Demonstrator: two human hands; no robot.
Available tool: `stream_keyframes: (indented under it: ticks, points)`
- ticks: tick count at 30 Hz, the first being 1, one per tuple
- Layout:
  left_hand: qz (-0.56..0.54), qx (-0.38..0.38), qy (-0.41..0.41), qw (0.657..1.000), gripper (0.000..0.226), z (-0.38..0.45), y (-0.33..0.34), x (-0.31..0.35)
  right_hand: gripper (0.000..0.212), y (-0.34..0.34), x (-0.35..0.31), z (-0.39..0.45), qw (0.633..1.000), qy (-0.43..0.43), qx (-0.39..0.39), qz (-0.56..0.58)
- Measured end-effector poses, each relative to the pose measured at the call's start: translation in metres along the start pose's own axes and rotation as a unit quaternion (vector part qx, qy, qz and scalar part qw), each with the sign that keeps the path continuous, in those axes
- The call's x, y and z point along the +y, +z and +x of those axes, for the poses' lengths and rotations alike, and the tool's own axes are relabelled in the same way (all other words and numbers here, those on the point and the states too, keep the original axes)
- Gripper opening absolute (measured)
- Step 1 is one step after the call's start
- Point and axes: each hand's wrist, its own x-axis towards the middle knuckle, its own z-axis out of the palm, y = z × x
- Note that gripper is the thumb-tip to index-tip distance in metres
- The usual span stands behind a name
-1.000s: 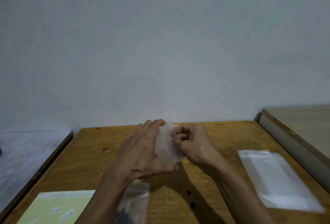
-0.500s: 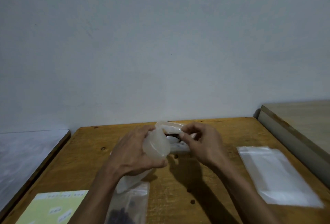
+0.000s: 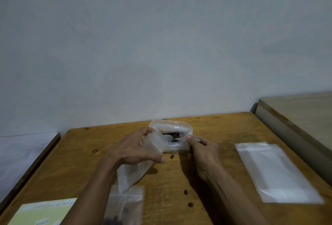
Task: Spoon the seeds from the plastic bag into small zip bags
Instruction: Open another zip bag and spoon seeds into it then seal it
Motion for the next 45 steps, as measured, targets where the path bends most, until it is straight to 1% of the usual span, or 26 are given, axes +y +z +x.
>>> stream_keyframes:
  ticks: [2,3,4,6,7,8,9,10,11,12,13,14,16,17,18,20,22,25,31,35,37,39,41,42,43,45]
  points:
    - [-0.002,-0.01,0.002,1.0,0.128,0.006,0.001,0.004,0.012,0.005,0.006,0.002,0.995,-0.074,0.005,-0.071]
    - [-0.003,-0.011,0.005,1.0,0.128,0.008,0.002,0.005,0.014,0.004,0.01,0.001,0.98,-0.149,0.0,-0.128]
    - [-0.006,-0.008,0.008,1.0,0.127,0.01,0.003,0.006,0.014,0.002,0.012,-0.002,0.951,-0.245,0.003,-0.19]
    - [-0.008,0.003,0.011,1.0,0.124,0.012,0.005,0.004,0.014,-0.008,0.018,-0.002,0.852,-0.437,0.043,-0.285]
    - [-0.009,0.01,0.011,1.0,0.12,0.012,0.005,0.004,0.015,-0.013,0.022,0.003,0.804,-0.497,0.06,-0.32]
    - [-0.011,0.016,0.011,1.0,0.116,0.012,0.005,0.003,0.017,-0.017,0.025,0.006,0.772,-0.526,0.07,-0.351]
    - [-0.015,0.021,0.012,1.0,0.117,0.012,0.006,0.002,0.018,-0.019,0.028,0.009,0.756,-0.533,0.07,-0.374]
    - [-0.021,0.025,0.016,0.999,0.12,0.011,0.006,0.001,0.019,-0.02,0.031,0.01,0.75,-0.53,0.068,-0.39]
    - [-0.023,0.028,0.024,0.999,0.123,0.01,0.006,0.001,0.018,-0.019,0.034,0.01,0.754,-0.523,0.067,-0.392]
    - [-0.022,0.031,0.034,0.999,0.124,0.009,0.006,0.0,0.015,-0.016,0.035,0.007,0.768,-0.509,0.07,-0.381]
    - [-0.02,0.035,0.044,0.998,0.123,0.007,0.006,-0.001,0.014,-0.012,0.035,0.004,0.796,-0.484,0.075,-0.356]
    - [-0.019,0.039,0.056,0.998,0.121,0.007,0.007,-0.001,0.015,-0.008,0.033,-0.001,0.835,-0.439,0.081,-0.322]
    - [-0.02,0.047,0.077,0.996,0.117,0.006,0.009,-0.001,0.018,-0.003,0.028,-0.005,0.916,-0.312,0.093,-0.233]
    - [-0.022,0.048,0.083,0.995,0.117,0.005,0.009,0.0,0.02,-0.002,0.026,-0.005,0.943,-0.253,0.097,-0.192]
    - [-0.022,0.047,0.084,0.995,0.118,0.006,0.009,0.0,0.022,-0.001,0.025,-0.004,0.962,-0.201,0.097,-0.16]
    - [-0.016,0.046,0.076,0.996,0.121,0.008,0.009,-0.003,0.028,0.001,0.024,-0.002,0.982,-0.121,0.095,-0.112]
    - [-0.015,0.048,0.061,0.997,0.119,0.009,0.009,-0.009,0.029,0.0,0.023,0.0,0.99,-0.081,0.088,-0.07]
    - [-0.035,0.054,0.054,0.996,0.117,0.007,0.014,-0.016,0.025,-0.009,0.015,0.001,0.993,-0.082,0.071,-0.043]
    - [-0.073,0.073,0.047,0.994,0.109,0.008,0.022,-0.019,0.027,-0.024,-0.015,-0.005,0.986,-0.141,0.083,-0.039]
    - [-0.069,0.084,0.036,0.993,0.115,0.01,0.024,-0.021,0.03,-0.028,-0.036,-0.011,0.977,-0.196,0.07,-0.052]
    - [-0.07,0.088,0.029,0.993,0.121,0.01,0.024,-0.02,0.028,-0.027,-0.043,-0.019,0.969,-0.233,0.035,-0.075]
    - [-0.064,0.097,0.03,0.993,0.127,0.009,0.024,-0.018,0.025,-0.022,-0.045,-0.029,0.944,-0.296,-0.002,-0.146]
    - [-0.057,0.103,0.033,0.992,0.125,0.008,0.024,-0.015,0.023,-0.017,-0.042,-0.037,0.891,-0.39,-0.007,-0.231]
    - [-0.055,0.103,0.034,0.993,0.124,0.008,0.025,-0.014,0.022,-0.015,-0.039,-0.037,0.872,-0.424,0.0,-0.245]
    - [-0.057,0.102,0.034,0.993,0.123,0.008,0.025,-0.013,0.022,-0.017,-0.036,-0.035,0.865,-0.44,0.008,-0.242]
    - [-0.063,0.101,0.036,0.992,0.119,0.007,0.024,-0.012,0.023,-0.022,-0.029,-0.025,0.866,-0.446,0.037,-0.223]
